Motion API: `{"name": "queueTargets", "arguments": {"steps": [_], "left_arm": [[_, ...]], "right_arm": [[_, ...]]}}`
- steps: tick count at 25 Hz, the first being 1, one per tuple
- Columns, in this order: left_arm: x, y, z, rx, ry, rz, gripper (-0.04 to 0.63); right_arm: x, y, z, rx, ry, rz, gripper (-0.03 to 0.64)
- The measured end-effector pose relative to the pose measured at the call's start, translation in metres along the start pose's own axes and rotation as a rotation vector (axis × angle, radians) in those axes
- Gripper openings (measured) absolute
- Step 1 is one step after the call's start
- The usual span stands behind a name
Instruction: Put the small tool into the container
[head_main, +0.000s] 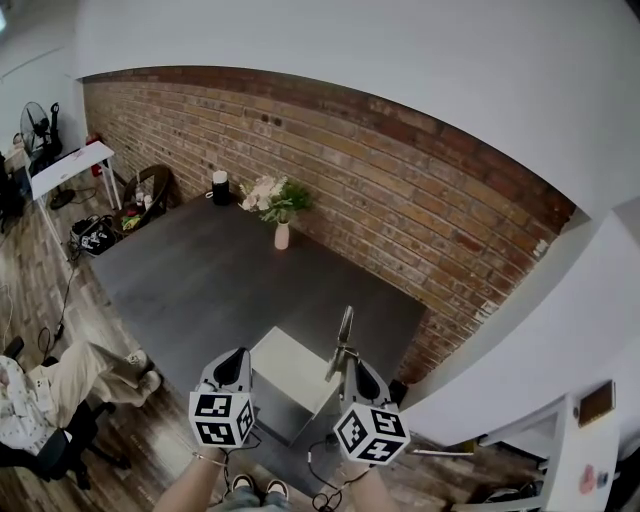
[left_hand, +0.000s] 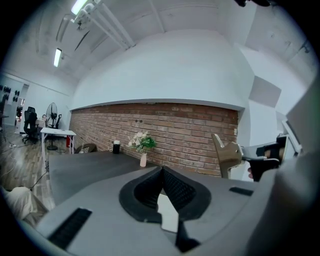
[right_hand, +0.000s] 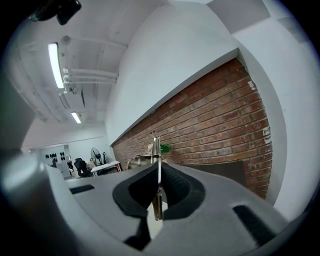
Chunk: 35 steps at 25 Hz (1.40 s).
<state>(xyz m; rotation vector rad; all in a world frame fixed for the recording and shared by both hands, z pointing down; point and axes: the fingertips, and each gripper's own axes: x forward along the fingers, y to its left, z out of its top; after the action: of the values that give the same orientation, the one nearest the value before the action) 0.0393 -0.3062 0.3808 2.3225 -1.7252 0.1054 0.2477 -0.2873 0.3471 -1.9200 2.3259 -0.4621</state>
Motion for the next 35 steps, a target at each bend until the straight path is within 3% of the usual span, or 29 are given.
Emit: {"name": "queueTargets", "arguments": {"steps": [20,35], "left_arm": [[0.009,0.020,-0.004,0.007,0.020,-0.051,0.005],[-0.008,0.064,-0.063,-0.076,0.098,0.023,0.005]], "right_arm": [[0.006,0.009,-0.005,-0.011,0.004,-0.064,0.005],[0.015,0.025,-0.058,-0.059,0.135,-0.046,0.005]]}}
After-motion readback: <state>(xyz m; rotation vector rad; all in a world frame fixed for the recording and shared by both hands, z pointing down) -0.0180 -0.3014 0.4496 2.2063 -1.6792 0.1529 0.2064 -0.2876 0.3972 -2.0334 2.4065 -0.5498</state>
